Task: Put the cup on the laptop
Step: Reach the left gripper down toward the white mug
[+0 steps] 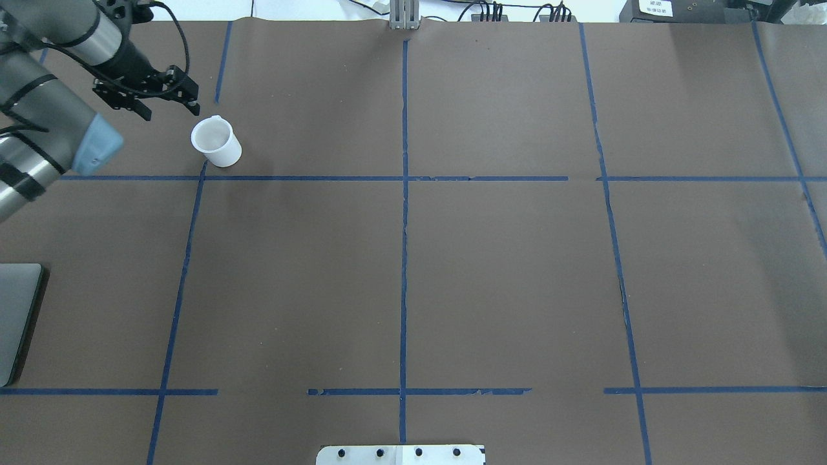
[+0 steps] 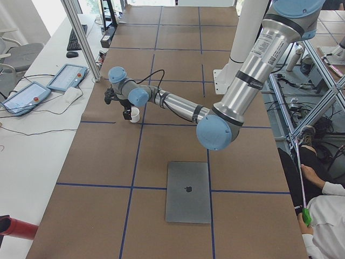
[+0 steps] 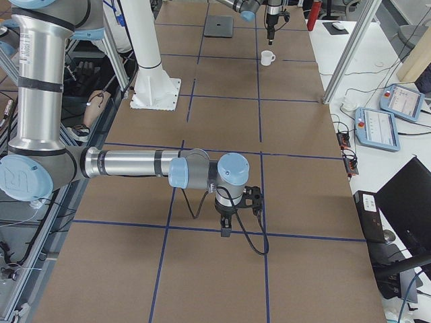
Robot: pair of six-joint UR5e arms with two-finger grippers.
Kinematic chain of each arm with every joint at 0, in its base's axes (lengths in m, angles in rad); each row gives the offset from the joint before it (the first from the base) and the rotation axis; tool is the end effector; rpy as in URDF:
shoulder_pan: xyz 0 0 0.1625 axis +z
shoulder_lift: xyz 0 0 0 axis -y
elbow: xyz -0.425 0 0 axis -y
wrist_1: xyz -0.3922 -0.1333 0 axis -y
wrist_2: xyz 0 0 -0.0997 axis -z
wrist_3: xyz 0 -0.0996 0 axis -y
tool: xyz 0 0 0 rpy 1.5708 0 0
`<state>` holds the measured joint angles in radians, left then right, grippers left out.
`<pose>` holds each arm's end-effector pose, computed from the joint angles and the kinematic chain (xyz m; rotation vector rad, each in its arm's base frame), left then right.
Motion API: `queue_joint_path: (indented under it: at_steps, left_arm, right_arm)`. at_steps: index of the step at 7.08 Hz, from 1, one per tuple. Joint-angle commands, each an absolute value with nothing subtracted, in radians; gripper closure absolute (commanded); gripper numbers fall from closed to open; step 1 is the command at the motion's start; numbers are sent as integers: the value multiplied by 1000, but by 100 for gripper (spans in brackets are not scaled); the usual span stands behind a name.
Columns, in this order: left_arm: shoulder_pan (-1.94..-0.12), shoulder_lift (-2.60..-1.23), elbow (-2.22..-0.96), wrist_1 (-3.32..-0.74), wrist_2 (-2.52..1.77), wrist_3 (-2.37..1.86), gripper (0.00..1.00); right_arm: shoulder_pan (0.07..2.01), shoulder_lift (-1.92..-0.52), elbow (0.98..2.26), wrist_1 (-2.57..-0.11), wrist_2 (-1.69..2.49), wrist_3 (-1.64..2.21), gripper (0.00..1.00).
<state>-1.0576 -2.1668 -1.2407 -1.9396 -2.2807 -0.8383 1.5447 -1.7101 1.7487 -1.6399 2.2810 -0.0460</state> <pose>0.3047 -0.6800 0.4129 0.0451 0.9130 -0.0770 0.0571 -0.4319 0.6468 -0.0221 -0.7105 -0.0582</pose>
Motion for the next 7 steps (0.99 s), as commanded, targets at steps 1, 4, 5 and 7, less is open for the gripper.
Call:
queue_joint_path:
  at_steps: [1,4,5,7]
  left_arm:
    - [-1025,-2270,-1088,-1993,-2210,-916,6]
    - [-1002,-2267,-1063,-2005,-2210,-937,15]
    - [-996,-2266,-1062,-2008,-2210,-937,25]
    - [-991,-2264,-1058,-2019,-2210,-937,41]
  right_arm:
    - [1545,-1710,1749,-1640,2281,-46,0]
    - [1545,-1710,1749,-1640,2281,-46,0]
    - [1545,-1710,1749,-1640,2281,-46,0]
    - [1545,-1710,1749,-1640,2280,-46,0]
